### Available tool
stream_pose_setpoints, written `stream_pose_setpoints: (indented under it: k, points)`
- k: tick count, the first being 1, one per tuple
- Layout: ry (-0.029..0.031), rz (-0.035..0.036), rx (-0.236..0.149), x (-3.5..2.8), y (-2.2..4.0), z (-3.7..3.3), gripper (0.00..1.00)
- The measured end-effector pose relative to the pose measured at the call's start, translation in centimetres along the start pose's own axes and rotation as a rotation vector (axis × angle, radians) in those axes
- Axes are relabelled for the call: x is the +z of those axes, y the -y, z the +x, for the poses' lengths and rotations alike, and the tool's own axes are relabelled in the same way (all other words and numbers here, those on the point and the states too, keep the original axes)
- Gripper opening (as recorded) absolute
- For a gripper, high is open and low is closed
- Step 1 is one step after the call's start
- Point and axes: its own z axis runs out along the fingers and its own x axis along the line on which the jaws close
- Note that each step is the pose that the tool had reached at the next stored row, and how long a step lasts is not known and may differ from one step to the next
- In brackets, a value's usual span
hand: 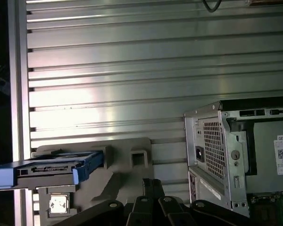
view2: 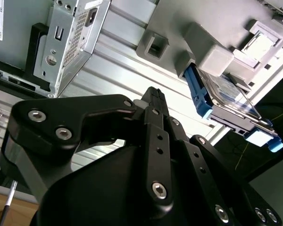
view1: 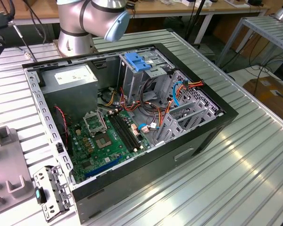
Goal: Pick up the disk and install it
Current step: 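Reach for the disk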
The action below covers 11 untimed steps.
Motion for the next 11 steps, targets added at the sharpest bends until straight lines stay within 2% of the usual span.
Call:
stream_pose_setpoints:
  k: [2, 3, 11]
  points:
    - [-0.0002, 0.0001, 0.000, 0.01, 0.07, 1.13, 0.11]
    - [0.0000, 0.0000, 0.000, 0.02, 0.09, 1.44, 0.11]
    - [-0.0001, 0.0001, 0.000, 0.02, 0.10, 1.52, 0.11]
